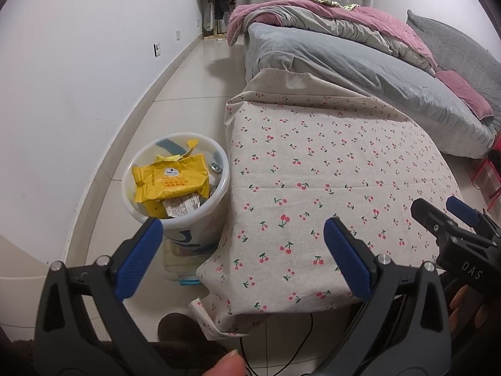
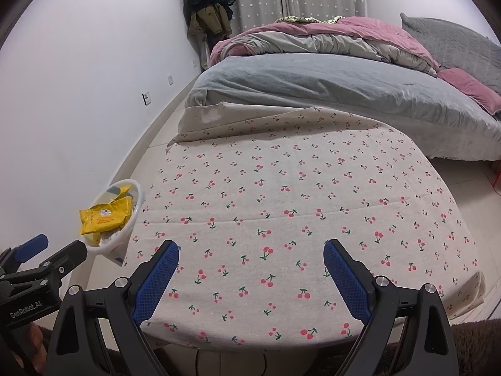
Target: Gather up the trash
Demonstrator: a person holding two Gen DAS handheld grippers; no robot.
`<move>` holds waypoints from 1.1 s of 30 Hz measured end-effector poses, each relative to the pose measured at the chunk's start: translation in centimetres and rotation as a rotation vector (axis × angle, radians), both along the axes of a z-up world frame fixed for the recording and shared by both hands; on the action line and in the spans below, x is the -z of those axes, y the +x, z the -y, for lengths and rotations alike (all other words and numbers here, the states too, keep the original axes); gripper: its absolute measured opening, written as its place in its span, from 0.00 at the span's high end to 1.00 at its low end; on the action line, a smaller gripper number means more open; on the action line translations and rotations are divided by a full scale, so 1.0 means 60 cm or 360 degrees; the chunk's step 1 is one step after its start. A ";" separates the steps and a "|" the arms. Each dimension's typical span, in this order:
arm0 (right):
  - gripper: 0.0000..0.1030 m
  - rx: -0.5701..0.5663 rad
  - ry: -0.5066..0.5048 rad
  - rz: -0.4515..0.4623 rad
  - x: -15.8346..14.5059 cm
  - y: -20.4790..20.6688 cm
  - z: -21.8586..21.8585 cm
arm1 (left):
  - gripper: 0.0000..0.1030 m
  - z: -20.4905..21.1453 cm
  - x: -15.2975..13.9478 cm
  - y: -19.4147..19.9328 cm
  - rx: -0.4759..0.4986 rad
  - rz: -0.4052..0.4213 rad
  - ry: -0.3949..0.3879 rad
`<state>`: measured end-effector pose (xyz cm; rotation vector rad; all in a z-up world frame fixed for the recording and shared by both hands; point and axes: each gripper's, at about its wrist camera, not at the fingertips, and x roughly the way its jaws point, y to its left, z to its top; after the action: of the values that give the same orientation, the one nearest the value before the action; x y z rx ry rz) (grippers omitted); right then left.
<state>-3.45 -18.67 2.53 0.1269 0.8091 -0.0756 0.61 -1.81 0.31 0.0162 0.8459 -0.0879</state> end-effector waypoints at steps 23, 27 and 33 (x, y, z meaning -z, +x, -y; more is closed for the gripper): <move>0.08 -0.0004 0.0000 -0.0001 0.001 0.000 -0.010 | 0.01 0.000 -0.003 -0.003 -0.0002 0.0009 -0.0010; 0.08 0.0002 0.0006 -0.0005 0.002 0.000 -0.009 | 0.01 0.000 -0.003 -0.003 -0.0001 0.0007 -0.0016; 0.08 0.0000 0.0018 0.0009 -0.003 -0.002 -0.013 | 0.01 0.000 -0.006 -0.004 0.0003 0.0013 -0.0018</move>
<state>-3.54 -17.89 2.70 0.1375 0.8037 -0.0706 0.37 -1.79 0.65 0.0068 0.8372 -0.0945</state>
